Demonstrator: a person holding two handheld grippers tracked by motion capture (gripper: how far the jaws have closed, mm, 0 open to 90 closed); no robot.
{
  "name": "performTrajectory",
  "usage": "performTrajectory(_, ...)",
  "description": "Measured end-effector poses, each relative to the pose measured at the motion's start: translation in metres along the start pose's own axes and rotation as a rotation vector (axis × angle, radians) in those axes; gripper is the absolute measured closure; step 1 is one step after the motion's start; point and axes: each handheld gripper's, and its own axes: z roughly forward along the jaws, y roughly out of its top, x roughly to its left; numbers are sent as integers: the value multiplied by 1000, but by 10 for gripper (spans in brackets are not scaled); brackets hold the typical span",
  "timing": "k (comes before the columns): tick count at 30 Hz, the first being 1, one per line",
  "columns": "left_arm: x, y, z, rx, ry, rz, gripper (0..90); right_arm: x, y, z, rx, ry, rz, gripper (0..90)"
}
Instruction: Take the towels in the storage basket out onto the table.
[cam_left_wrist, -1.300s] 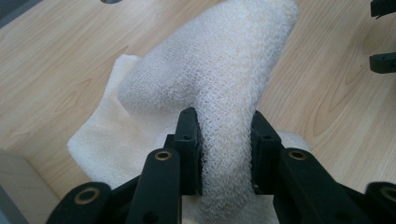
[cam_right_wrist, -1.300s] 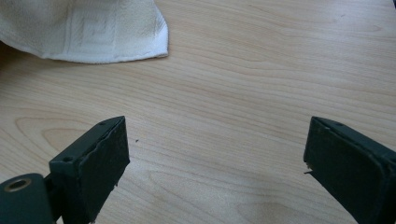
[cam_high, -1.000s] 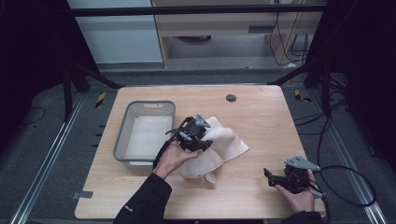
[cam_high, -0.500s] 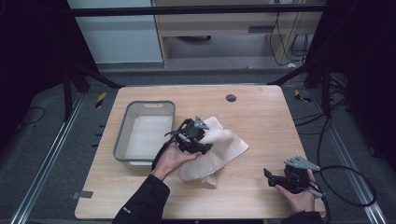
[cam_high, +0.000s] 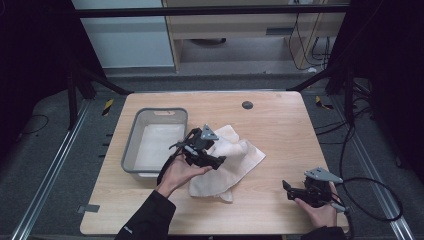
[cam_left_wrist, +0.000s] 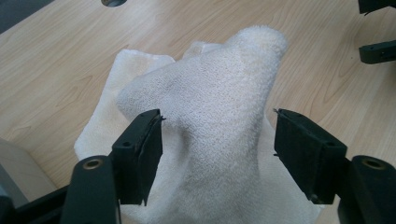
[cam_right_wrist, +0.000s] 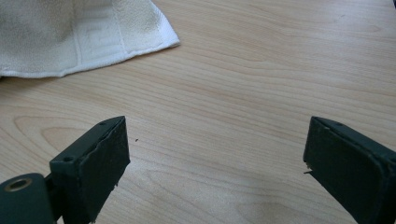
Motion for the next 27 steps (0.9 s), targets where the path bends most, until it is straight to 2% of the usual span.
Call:
performTrajectory(10, -1, -12, -26, -79, 27, -9, 252, 0, 0, 0, 0, 0, 1, 69)
performTrajectory(12, 0, -19, -34, -106, 42, -17, 247, -1, 0, 0, -1, -1, 1, 68)
performTrajectory(17, 3, -33, -44, -125, 59, -31, 242, -1, -1, 0, -2, -3, 2, 67)
performTrajectory(20, 9, -49, -53, -148, 80, -65, 239, -1, -1, 0, -1, -6, 1, 66)
performTrajectory(21, 9, -49, -53, -148, 80, -65, 239, -1, -1, 0, -1, -7, 1, 66)
performTrajectory(23, 16, -62, -60, -168, 103, -91, 238, -1, -1, 0, -2, -6, 4, 66)
performTrajectory(27, 23, -73, -67, -198, 123, -118, 236, -1, -1, 0, -2, -11, 4, 65)
